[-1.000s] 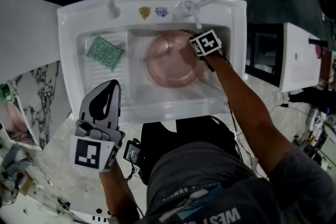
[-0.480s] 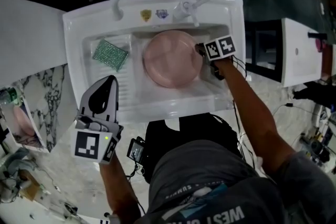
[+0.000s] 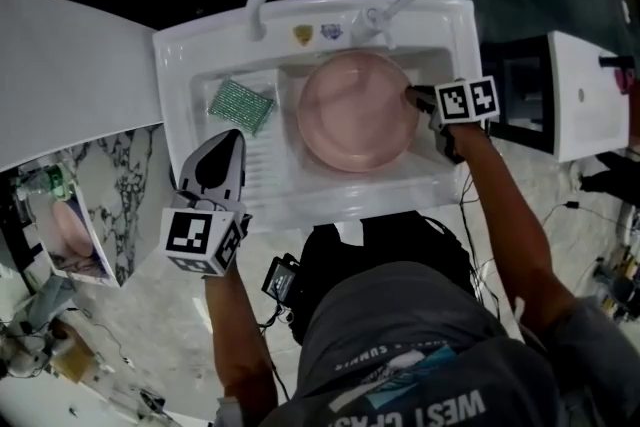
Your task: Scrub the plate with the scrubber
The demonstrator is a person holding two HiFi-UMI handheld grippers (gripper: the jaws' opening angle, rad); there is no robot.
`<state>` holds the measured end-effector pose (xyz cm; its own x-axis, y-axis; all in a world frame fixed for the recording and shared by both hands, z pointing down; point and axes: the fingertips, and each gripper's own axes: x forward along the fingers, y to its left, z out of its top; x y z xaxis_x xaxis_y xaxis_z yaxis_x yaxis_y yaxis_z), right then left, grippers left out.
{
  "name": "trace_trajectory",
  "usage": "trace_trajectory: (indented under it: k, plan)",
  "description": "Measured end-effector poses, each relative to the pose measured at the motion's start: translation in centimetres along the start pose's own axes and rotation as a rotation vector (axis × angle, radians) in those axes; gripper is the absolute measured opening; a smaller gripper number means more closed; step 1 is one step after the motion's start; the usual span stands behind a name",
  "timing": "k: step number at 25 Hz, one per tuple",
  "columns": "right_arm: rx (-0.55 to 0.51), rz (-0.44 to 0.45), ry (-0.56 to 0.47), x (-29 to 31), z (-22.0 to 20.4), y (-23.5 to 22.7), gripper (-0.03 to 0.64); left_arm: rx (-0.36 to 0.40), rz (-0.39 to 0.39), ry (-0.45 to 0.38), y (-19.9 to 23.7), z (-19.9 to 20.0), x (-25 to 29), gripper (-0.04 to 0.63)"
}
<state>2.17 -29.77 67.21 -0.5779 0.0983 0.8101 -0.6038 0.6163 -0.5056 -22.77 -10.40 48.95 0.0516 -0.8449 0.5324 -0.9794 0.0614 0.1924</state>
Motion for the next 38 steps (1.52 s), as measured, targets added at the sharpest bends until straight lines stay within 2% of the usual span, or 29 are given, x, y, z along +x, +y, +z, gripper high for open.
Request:
trace_trajectory:
  k: [5,8,11,13,14,19,21,23,28,33,38]
  plan:
    - [0.028,0.029,-0.038,-2.4,-0.1,1.8,0.040,-0.030,0.037,0.082,2.6,-3.5,2.0,0.003]
    - [0.014,0.040,-0.053,-3.5,-0.1,3.0,0.040,-0.002,0.063,0.161,4.1,-6.0,3.3,0.005]
    - [0.002,0.043,-0.066,-4.3,-0.1,3.8,0.040,0.087,0.076,0.279,5.2,-9.0,5.0,0.013]
    - [0.000,0.043,-0.076,-4.6,-0.1,4.1,0.041,0.166,0.073,0.359,5.4,-10.8,6.0,0.110]
    - [0.000,0.043,-0.080,-4.8,0.0,4.2,0.041,0.209,0.066,0.389,5.3,-11.5,6.5,0.129]
    - [0.007,0.042,-0.093,-5.0,0.0,4.1,0.041,0.459,0.061,0.504,3.9,-14.5,9.2,0.145]
    - [0.006,0.042,-0.094,-5.1,-0.1,4.0,0.043,0.511,0.070,0.555,3.8,-15.5,10.0,0.207]
    - [0.003,0.042,-0.094,-5.2,-0.1,4.0,0.044,0.521,0.075,0.590,4.0,-16.3,10.6,0.216]
    - [0.002,0.050,-0.104,-5.4,0.2,4.0,0.046,0.543,0.101,0.598,4.9,-16.4,11.2,0.201]
    - [-0.005,0.058,-0.113,-5.4,0.5,4.5,0.048,0.529,0.117,0.582,5.3,-16.1,11.0,0.136]
    - [-0.012,0.055,-0.117,-5.6,0.6,5.0,0.049,0.506,0.135,0.517,5.1,-15.0,9.8,0.082]
